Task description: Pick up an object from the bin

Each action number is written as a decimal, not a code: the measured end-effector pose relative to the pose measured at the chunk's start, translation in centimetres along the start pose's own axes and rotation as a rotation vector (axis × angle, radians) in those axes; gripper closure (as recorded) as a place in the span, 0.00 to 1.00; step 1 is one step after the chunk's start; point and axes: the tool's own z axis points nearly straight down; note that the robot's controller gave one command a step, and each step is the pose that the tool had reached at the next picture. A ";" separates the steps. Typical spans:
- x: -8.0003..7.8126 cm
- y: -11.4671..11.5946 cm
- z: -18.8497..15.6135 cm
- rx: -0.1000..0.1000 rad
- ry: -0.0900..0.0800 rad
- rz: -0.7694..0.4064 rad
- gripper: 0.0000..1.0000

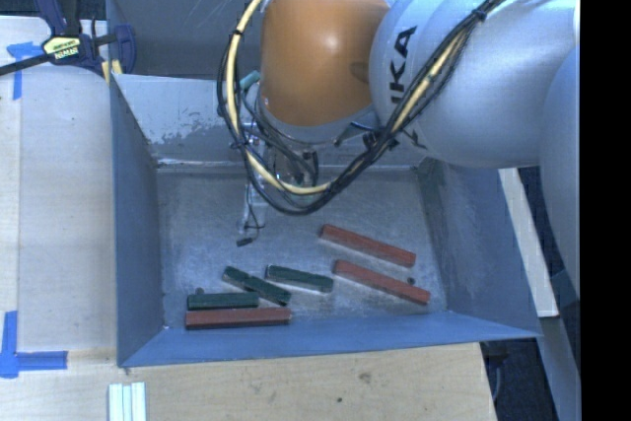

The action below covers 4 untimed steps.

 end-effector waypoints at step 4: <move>7.1 -3.7 9.1 0.000 -0.007 -0.353 0.00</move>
Offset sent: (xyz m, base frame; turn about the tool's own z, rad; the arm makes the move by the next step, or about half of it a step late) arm -0.0724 -0.0482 -0.1543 -0.2901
